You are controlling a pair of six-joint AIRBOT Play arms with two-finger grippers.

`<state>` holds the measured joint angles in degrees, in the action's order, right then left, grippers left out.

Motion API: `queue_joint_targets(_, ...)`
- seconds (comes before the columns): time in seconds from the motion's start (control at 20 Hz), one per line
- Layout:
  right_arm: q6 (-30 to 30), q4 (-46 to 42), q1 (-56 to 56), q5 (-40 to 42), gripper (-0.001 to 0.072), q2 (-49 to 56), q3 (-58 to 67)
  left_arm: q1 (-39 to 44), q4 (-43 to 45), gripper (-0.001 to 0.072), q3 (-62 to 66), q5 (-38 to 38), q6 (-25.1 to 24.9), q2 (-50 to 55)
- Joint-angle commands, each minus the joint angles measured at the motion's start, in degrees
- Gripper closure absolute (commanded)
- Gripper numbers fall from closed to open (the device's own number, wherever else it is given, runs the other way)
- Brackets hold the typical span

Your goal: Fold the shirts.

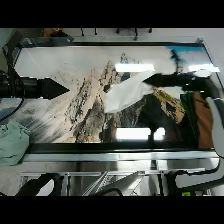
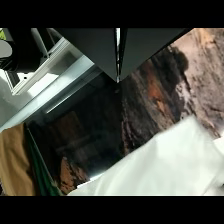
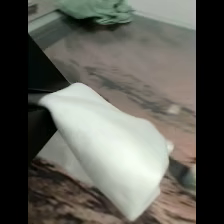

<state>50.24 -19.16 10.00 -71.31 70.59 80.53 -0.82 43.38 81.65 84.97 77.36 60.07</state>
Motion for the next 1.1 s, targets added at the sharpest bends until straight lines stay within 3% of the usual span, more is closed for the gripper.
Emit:
queue_joint_targets(0.0, 2.8, 8.8, 13.0, 3.3, 0.0696, -6.8, 2.4, 0.0, 0.0, 0.069, 0.0, 0.8, -0.9, 0.0)
queue_joint_targets(0.3, 4.8, 9.9, 34.5, 12.2, 0.0696, -8.2, 2.6, 0.0, 0.0, 0.0689, 0.0, 0.8, -2.5, 0.0)
queue_joint_targets(0.5, 7.0, 12.4, 41.8, 7.4, 0.0696, -5.3, 2.6, 0.0, 0.0, 0.069, 0.0, 1.1, -2.5, 0.0)
queue_joint_targets(0.85, 26.3, -7.0, 47.6, 3.8, 0.0696, -9.7, 2.6, 0.0, 0.0, 0.069, 0.0, 1.0, -4.1, 0.0)
queue_joint_targets(1.05, 38.6, -26.2, 51.3, -4.5, 0.0696, -14.0, 2.6, 0.0, -0.1, 0.0689, 0.0, -0.7, -4.5, 0.0)
